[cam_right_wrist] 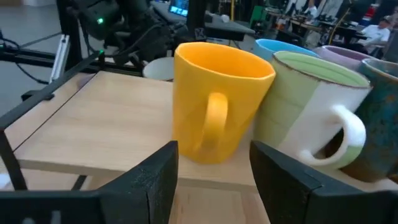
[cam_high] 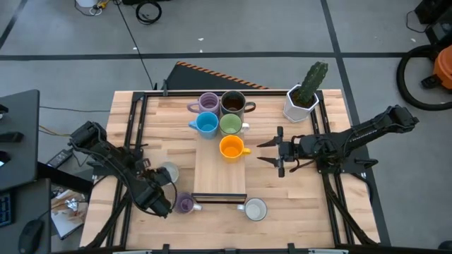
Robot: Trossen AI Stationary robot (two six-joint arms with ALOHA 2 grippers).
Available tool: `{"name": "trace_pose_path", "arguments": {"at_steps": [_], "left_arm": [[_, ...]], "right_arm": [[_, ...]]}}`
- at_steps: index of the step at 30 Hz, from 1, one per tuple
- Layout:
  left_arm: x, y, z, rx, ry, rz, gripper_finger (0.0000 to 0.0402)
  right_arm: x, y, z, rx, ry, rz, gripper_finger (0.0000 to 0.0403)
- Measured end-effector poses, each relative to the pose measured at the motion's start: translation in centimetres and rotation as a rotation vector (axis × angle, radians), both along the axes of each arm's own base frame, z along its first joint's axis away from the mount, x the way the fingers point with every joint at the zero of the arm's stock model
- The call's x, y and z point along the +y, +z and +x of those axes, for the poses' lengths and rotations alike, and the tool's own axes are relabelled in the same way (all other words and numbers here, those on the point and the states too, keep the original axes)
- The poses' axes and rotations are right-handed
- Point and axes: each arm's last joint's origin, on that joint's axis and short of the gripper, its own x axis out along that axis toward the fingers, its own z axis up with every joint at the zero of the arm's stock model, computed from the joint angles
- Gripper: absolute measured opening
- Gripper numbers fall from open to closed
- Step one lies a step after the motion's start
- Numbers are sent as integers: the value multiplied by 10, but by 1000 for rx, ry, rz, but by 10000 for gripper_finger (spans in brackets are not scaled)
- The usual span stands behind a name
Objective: Place coffee mugs
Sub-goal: Put the light blue mug on the shelf
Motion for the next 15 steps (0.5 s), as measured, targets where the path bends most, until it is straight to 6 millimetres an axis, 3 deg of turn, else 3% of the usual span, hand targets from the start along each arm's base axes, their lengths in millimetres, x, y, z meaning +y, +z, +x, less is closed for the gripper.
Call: {"name": "trace_pose_path", "arguments": {"at_steps": [8, 15], "left_arm": [[11, 12, -4, 13, -168, 72, 56], [44, 53, -13, -143, -198, -35, 56]], "right_arm": [[3, 0, -1, -4, -43, 27, 189], [-3, -5, -1, 55, -41, -38, 166]]}}
